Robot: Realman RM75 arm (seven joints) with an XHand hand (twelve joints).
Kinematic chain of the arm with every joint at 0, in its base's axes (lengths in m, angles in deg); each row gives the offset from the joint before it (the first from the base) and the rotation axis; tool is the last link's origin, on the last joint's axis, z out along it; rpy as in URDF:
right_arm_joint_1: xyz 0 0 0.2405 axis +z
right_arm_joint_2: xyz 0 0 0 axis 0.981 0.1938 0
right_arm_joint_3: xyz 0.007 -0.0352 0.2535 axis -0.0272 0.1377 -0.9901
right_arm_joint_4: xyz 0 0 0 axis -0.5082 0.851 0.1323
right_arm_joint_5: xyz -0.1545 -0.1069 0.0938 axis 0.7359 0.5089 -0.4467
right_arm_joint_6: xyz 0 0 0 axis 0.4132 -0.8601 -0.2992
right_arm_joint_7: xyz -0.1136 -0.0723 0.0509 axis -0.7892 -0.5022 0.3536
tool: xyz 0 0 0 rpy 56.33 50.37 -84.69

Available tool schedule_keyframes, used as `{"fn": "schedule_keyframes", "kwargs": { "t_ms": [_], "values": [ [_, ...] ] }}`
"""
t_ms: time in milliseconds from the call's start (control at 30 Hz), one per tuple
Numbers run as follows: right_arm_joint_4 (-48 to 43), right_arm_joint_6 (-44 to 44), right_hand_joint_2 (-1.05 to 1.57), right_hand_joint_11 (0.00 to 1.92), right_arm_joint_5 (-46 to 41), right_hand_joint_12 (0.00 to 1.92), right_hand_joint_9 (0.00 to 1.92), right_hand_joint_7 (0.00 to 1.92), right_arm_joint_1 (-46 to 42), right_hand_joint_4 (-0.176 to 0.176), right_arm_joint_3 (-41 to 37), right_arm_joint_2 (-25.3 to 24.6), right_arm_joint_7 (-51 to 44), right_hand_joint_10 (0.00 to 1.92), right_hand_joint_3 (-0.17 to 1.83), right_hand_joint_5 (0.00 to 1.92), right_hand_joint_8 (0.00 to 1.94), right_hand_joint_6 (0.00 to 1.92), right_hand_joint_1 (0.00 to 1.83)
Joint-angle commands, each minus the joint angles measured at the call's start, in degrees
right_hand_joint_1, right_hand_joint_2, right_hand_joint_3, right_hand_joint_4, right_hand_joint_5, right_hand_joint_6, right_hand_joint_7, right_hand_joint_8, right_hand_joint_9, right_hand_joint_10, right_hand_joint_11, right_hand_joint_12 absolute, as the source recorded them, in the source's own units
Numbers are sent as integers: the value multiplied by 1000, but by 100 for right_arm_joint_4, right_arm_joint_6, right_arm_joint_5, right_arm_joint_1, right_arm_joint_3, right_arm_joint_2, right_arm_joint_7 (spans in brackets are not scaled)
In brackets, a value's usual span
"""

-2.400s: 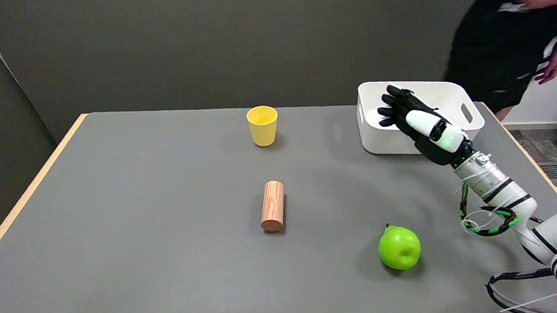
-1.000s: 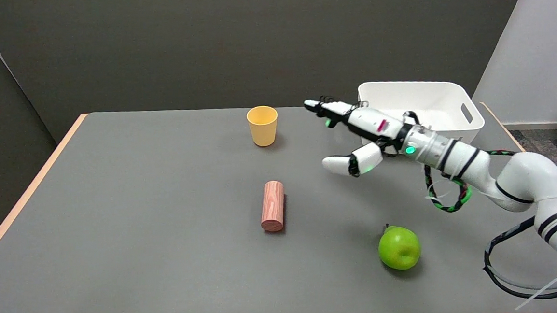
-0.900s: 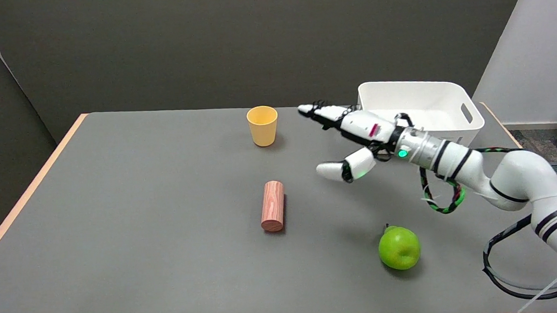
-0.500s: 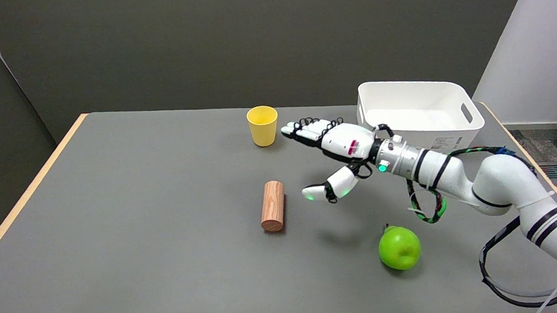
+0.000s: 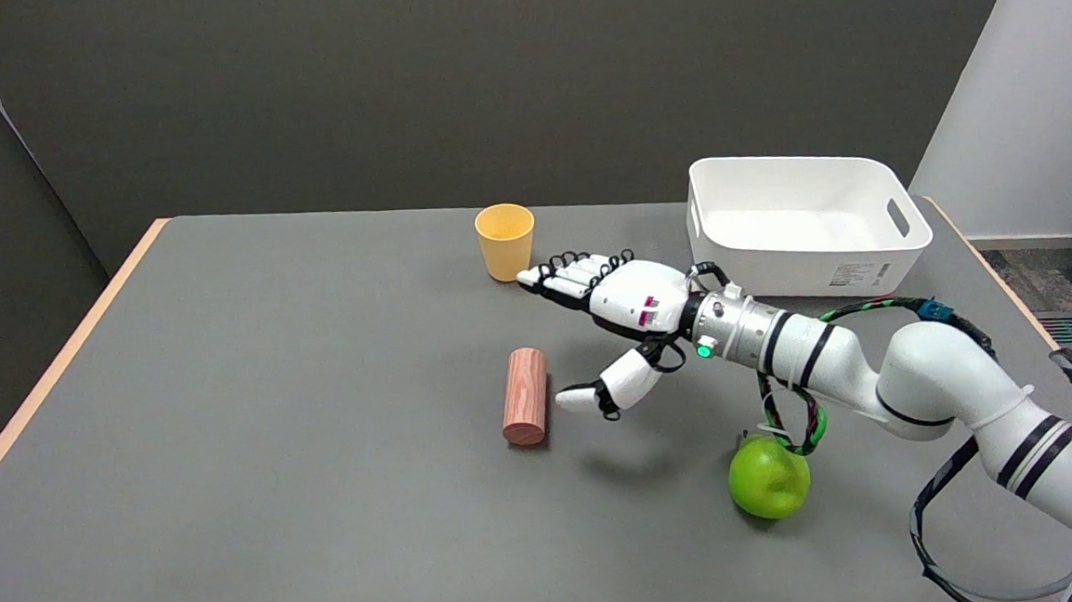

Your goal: Pick up the wooden cylinder.

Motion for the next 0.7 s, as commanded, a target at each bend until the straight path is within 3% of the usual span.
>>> {"fn": "schedule_keyframes", "kwargs": {
  "t_ms": [33,167,233,300,400,533,700],
  "values": [
    [-224,280,500,48,85,1141,-1,-1,147,-24,348,-166,-243,460,839,-1,201,-1,364],
    [-49,-281,590,4,104,1151,0,1,436,-21,327,-172,-955,387,874,0,183,37,647],
    [105,-667,574,69,264,899,22,43,649,-9,370,-148,-1408,370,992,39,70,195,961],
    [318,-1095,601,56,593,900,22,44,1004,2,451,-127,-1683,372,1012,38,68,284,993],
    [601,-1365,633,-1,664,1000,2,19,1450,29,667,-67,-1721,401,1007,25,154,253,824],
    [777,-1522,639,-1,641,932,-1,-1,1807,20,908,105,-1729,370,999,-1,70,80,870],
    [1146,-2057,644,-1,331,901,-1,-1,2017,21,1032,162,-2144,330,979,-1,-1,8,876]
  ]
}}
